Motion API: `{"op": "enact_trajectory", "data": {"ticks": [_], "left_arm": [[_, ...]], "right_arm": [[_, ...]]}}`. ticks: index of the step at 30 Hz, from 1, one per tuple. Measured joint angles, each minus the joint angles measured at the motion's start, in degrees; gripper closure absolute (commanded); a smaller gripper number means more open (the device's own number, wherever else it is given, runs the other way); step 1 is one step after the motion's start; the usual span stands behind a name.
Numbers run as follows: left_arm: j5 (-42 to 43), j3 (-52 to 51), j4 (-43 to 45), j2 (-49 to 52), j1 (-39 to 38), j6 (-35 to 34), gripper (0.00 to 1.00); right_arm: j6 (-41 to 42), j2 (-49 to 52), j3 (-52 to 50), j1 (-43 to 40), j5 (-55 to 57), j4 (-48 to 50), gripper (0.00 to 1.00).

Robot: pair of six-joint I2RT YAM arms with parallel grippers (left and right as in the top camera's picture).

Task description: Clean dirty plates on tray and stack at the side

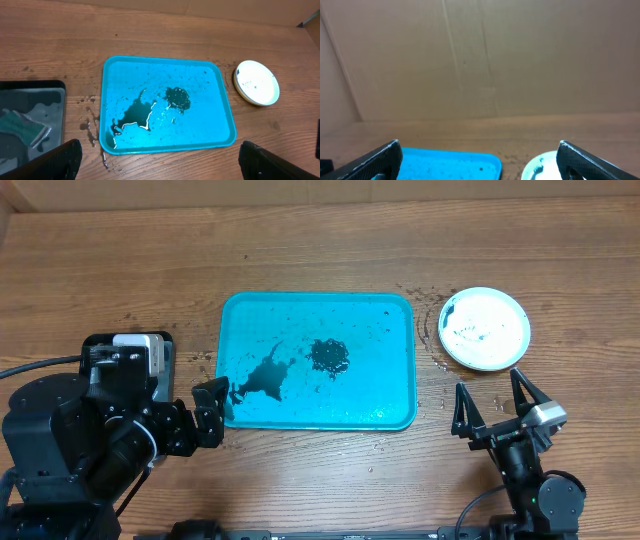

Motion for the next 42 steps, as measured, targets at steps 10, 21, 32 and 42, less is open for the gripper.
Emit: {"op": "enact_trajectory", "data": {"ticks": [10, 21, 32, 42], "left_arm": [[0.0, 0.0, 0.0, 0.0, 0.0, 0.0, 0.0], [0.0, 0.0, 0.0, 0.0, 0.0, 0.0, 0.0], [0.0, 0.0, 0.0, 0.0, 0.0, 0.0, 0.0], [-0.3, 0.0, -1.5, 0.0, 0.0, 0.0, 0.0]], "right_arm": [[0.0, -0.2, -0.3, 0.0, 6.1, -6.0, 0.0], [-3.0, -0.2, -0.2, 0.0, 10.4, -11.0, 0.0], [-3.2, -0.2, -0.2, 0.0, 10.6, -11.0, 0.0], [-3.2, -0.2, -0.2, 0.0, 10.8, -11.0, 0.0]]}}
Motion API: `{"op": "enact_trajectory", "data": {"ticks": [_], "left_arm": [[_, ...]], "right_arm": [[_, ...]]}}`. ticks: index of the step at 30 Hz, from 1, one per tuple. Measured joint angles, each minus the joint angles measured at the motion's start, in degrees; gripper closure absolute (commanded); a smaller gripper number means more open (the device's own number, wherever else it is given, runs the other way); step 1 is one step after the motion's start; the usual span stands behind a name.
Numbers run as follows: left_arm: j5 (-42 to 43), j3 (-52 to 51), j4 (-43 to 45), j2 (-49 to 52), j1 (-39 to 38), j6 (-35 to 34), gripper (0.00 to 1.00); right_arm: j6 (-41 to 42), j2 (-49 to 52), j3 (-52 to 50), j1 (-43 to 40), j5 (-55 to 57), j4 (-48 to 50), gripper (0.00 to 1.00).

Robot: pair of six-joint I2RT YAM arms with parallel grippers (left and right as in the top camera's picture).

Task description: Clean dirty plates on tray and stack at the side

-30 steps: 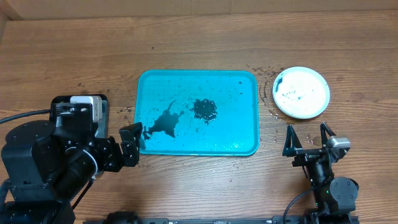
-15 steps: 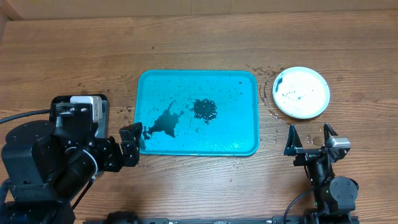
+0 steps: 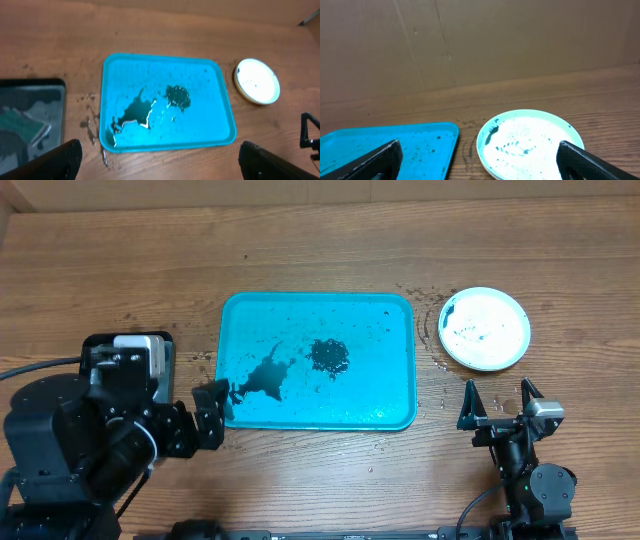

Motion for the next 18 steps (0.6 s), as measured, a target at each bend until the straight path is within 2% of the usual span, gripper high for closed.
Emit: {"op": "enact_trajectory", "data": {"ticks": [4, 10, 13, 18], "left_arm": [[-1.5, 0.0, -4.1, 0.0, 0.0, 0.0, 0.0], [-1.4, -2.1, -3.8, -0.2, -0.7, 0.0, 0.0], [-1.4, -8.0, 0.5, -1.4, -1.5, 0.5, 0.0], [-1.5, -23.0, 13.9, -8.1, -1.5, 4.1, 0.0]], "right_arm": [[0.0, 0.0, 0.0, 0.0, 0.0, 0.0, 0.0], [0.0, 0.0, 0.0, 0.0, 0.0, 0.0, 0.0], [0.0, 0.0, 0.0, 0.0, 0.0, 0.0, 0.0], [0.0, 0.0, 0.0, 0.0, 0.0, 0.0, 0.0]]}}
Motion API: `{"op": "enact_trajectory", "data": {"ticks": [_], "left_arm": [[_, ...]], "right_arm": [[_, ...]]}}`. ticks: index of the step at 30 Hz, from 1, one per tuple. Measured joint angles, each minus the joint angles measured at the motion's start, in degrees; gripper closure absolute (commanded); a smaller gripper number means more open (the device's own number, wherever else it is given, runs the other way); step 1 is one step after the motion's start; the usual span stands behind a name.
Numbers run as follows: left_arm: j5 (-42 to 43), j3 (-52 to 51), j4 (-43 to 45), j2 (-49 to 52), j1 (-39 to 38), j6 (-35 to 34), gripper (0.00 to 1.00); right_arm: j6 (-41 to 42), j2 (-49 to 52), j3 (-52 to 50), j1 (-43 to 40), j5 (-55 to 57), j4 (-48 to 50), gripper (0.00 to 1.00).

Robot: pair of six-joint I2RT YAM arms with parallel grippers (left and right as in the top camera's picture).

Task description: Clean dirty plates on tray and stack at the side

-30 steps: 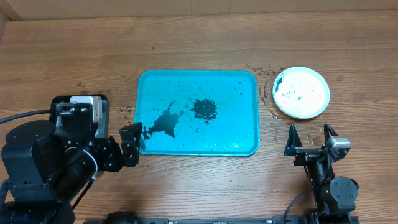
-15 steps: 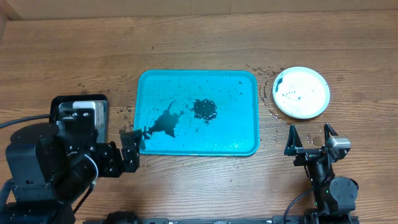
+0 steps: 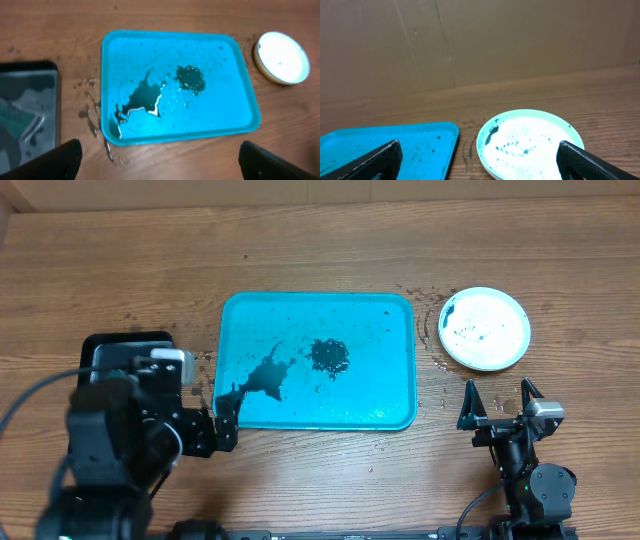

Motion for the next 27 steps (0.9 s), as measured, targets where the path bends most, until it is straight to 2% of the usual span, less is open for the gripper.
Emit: {"op": "enact_trajectory", "data": {"ticks": [2, 3, 10, 16, 19, 23, 27], "left_arm": [[0.0, -5.5, 4.8, -3.3, 0.0, 1.4, 0.0], [0.0, -10.5, 10.9, -6.4, 0.0, 2.2, 0.0], [-0.4, -33.9, 36.4, -18.9, 0.0, 4.4, 0.0], [-0.4, -48.0, 54.9, -26.4, 0.0, 4.9, 0.0], [-0.4, -52.7, 59.8, -29.6, 0.0, 4.9, 0.0], [-2.1, -56.4, 61.4, -33.5, 0.0, 4.5, 0.0], [-8.6, -59.4, 61.4, -36.1, 0.0, -0.7, 0.0]], "right_arm": [[0.0, 0.0, 0.0, 0.0, 0.0, 0.0, 0.0], [0.0, 0.0, 0.0, 0.0, 0.0, 0.0, 0.0], [0.0, 0.0, 0.0, 0.0, 0.0, 0.0, 0.0], [0.0, 0.0, 0.0, 0.0, 0.0, 0.0, 0.0], [0.0, 0.0, 0.0, 0.0, 0.0, 0.0, 0.0], [0.0, 0.0, 0.0, 0.0, 0.0, 0.0, 0.0], [0.0, 0.0, 0.0, 0.0, 0.0, 0.0, 0.0]]}}
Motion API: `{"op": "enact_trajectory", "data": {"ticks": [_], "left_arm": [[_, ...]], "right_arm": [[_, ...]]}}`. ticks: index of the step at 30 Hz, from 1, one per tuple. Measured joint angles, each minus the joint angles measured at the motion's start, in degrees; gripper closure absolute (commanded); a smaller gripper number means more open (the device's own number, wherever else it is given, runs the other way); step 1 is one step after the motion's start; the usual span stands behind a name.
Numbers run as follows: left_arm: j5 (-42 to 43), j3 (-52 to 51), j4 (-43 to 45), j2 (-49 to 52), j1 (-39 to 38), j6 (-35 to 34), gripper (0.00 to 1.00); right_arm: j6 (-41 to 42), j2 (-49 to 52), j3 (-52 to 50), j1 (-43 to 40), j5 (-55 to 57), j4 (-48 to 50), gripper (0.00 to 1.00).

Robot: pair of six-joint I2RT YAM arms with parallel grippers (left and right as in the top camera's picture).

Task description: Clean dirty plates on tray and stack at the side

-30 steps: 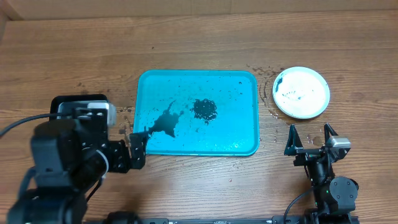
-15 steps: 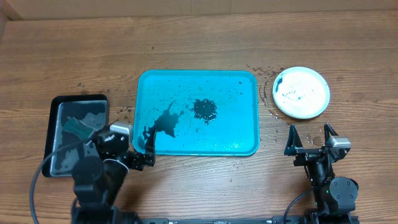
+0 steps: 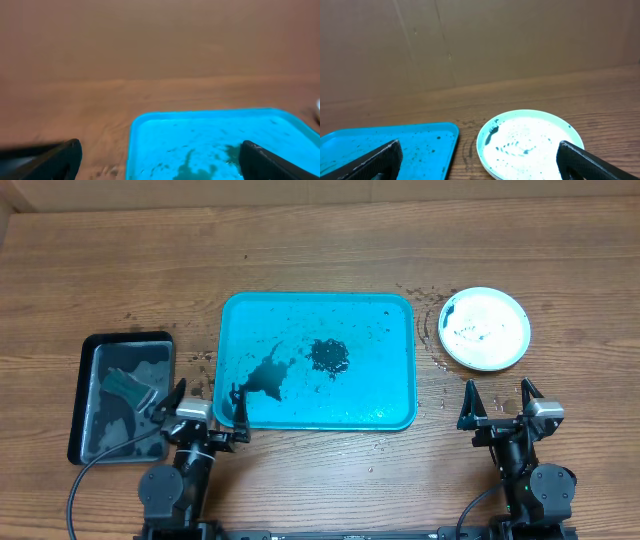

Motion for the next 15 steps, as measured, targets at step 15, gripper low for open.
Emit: {"op": "enact_trajectory", "data": {"ticks": [15], "left_arm": [[-12.2, -5.6, -0.9, -6.3, 0.0, -7.1, 0.0]], "right_arm": [[0.0, 0.0, 0.0, 0.0, 0.0, 0.0, 0.0]]}}
